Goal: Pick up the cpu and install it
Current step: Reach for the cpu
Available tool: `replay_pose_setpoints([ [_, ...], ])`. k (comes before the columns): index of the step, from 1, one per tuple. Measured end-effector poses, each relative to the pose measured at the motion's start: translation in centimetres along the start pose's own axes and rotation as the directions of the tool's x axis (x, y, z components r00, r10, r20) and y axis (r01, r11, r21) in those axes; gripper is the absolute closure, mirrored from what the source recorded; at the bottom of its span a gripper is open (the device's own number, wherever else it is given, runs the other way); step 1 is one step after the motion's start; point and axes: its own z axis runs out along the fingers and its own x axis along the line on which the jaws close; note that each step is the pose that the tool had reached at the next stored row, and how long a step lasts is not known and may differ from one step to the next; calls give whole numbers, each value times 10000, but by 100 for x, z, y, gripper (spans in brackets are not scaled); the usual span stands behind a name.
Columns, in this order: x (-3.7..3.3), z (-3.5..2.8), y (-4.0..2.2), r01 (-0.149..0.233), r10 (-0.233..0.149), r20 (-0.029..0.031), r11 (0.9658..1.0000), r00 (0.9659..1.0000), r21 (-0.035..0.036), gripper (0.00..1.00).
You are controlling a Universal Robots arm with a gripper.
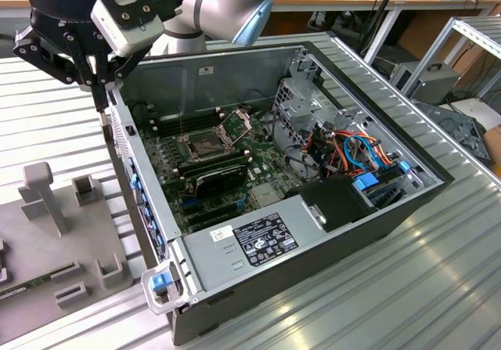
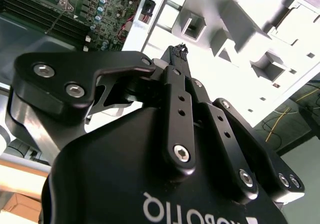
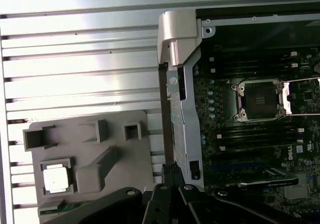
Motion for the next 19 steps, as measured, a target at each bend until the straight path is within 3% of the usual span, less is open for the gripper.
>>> replay_pose_setpoints([
  [13, 50, -1, -4, 0, 0, 0, 10000, 10000, 0, 89],
  [19, 177, -1, -13, 0, 0, 0, 10000, 10000, 0, 89],
])
